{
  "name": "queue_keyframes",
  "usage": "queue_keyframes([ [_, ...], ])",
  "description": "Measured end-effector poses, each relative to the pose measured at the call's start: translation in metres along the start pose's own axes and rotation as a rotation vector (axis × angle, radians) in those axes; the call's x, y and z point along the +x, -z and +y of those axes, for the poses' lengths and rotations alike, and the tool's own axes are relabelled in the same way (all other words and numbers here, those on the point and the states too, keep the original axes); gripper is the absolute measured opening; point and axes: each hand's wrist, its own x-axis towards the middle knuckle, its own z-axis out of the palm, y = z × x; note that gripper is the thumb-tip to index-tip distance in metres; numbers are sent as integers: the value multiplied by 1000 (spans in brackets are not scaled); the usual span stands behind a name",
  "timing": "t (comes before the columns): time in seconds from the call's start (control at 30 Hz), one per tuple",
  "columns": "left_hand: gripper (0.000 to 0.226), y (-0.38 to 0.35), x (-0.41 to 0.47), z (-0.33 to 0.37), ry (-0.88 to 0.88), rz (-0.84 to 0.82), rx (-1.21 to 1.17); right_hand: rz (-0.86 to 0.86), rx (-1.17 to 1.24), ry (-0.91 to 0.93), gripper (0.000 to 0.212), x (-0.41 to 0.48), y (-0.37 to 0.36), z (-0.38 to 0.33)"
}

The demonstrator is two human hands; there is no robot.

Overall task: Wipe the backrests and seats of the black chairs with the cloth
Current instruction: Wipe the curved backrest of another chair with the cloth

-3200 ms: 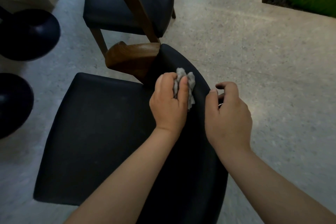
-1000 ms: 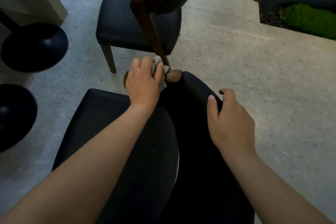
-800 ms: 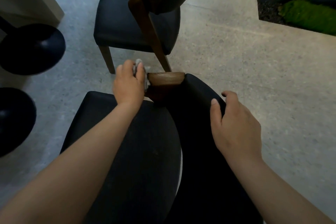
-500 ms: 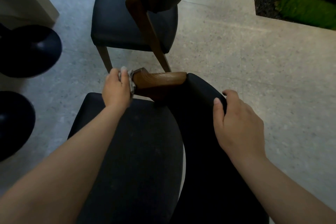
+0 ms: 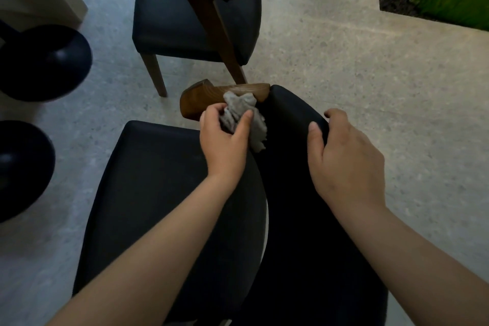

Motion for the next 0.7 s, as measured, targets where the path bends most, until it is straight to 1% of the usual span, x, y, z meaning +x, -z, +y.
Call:
queue_keyframes([
  [0.07,24,-3,4,-5,31,46,-26,2,-3,4,42,-1,0,0],
  [0.13,18,0,7,-11,39,49,-29,-1,0,1,41,0,0,0],
  [0.3,16,26,24,-44,148,123,84,0,-4,5,39,1,1,0],
  [0.4,18,42,36,-60,188,76,221,-10,-5,5,39,1,1,0],
  [0.5,16,48,40,-60,217,13,279,-12,-3,10,40,2,1,0],
  [0.57,16,47,35,-56,180,-36,293,-12,-3,8,40,2,1,0],
  [0.7,18,32,19,-37,-50,-176,297,-16,-21,11,42,1,2,0],
])
